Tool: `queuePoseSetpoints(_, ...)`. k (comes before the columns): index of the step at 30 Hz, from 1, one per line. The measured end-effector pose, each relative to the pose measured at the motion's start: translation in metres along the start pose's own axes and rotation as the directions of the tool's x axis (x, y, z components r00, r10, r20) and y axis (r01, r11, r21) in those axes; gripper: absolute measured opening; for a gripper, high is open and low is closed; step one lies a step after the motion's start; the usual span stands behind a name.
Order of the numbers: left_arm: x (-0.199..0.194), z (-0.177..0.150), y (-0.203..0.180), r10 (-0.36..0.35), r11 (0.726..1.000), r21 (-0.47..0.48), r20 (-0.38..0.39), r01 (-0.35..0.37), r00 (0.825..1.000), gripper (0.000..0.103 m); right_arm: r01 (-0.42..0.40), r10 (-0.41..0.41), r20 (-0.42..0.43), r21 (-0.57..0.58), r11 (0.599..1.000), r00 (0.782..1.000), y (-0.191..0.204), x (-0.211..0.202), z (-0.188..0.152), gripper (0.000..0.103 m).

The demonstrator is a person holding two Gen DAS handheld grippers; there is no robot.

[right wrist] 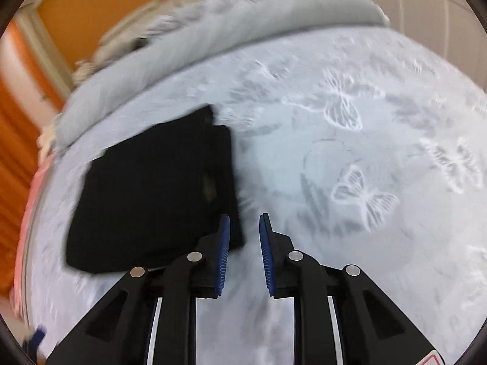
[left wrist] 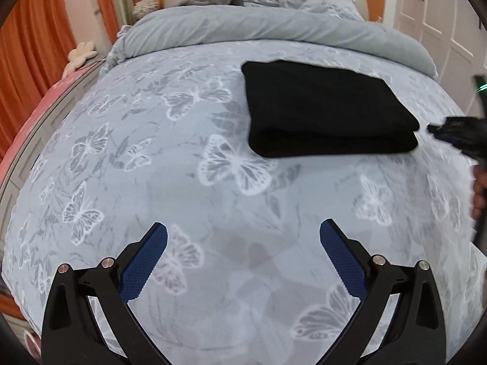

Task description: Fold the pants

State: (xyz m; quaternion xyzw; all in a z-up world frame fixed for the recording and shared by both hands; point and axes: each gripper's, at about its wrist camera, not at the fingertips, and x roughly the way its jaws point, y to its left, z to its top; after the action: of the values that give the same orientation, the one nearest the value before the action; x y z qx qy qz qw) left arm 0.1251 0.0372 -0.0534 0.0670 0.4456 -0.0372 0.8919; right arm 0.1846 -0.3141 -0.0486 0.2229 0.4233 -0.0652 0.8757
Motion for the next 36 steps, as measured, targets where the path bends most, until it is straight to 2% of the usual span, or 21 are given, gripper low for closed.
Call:
queuePoseSetpoints(4,-0.011,-0.005,-0.007,0.009,1.000,0.015,0.022,-0.009,1.000,0.098,-0.086,0.087,0.011,-0.046,0.995,0.996,0.015,-0.064,-0.040,0.024)
queuePoseSetpoints(6,-0.017,-0.011,-0.009,-0.011,1.000,0.005,0.021,0.011,1.000,0.098,-0.084,0.086,0.025,-0.082,0.993,0.996,0.019,-0.085,-0.065,0.033)
queuePoseSetpoints(7,-0.019,-0.015,-0.009,-0.018,1.000,-0.003,0.019,0.018,1.000,0.098,-0.067,0.071,0.039,-0.098,0.993,0.997,0.021,-0.094,-0.079,0.039)
queuePoseSetpoints(10,-0.025,-0.032,-0.010,-0.032,0.999,-0.027,-0.001,0.032,1.000,0.098,0.039,-0.028,0.067,-0.176,0.984,0.997,0.030,-0.105,-0.121,0.041)
queuePoseSetpoints(12,-0.028,-0.041,-0.012,-0.026,0.999,-0.029,-0.003,0.026,1.000,0.098,0.064,-0.054,0.053,-0.216,0.974,0.997,0.032,-0.100,-0.136,0.046)
queuePoseSetpoints(14,-0.035,-0.048,-0.016,0.017,1.000,-0.015,0.029,-0.016,0.999,0.098,0.064,-0.056,0.035,-0.268,0.961,0.998,0.040,-0.099,-0.150,0.050)
queuePoseSetpoints(16,-0.044,-0.054,-0.019,0.045,0.999,0.000,0.072,-0.045,0.996,0.098,0.078,-0.066,0.050,-0.314,0.946,0.997,0.047,-0.103,-0.159,0.056)
queuePoseSetpoints(19,-0.057,-0.062,-0.021,0.066,0.998,0.013,0.128,-0.068,0.990,0.098,0.130,-0.089,0.130,-0.352,0.927,0.987,0.056,-0.116,-0.170,0.064)
queuePoseSetpoints(21,-0.065,-0.067,-0.022,0.061,0.998,0.008,0.158,-0.063,0.986,0.098,0.126,-0.076,0.156,-0.341,0.932,0.985,0.058,-0.122,-0.173,0.069)
queuePoseSetpoints(26,-0.073,-0.069,-0.026,0.046,0.998,0.025,0.212,-0.052,0.976,0.098,0.107,-0.050,0.195,-0.298,0.949,0.980,0.057,-0.132,-0.172,0.071)
queuePoseSetpoints(30,-0.067,-0.068,-0.029,0.027,0.999,0.040,0.193,-0.035,0.981,0.098,0.117,-0.059,0.215,-0.268,0.956,0.975,0.054,-0.135,-0.170,0.075)
queuePoseSetpoints(36,-0.058,-0.067,-0.030,0.038,0.999,0.030,0.164,-0.043,0.986,0.098,0.107,-0.067,0.182,-0.216,0.970,0.981,0.044,-0.128,-0.163,0.075)
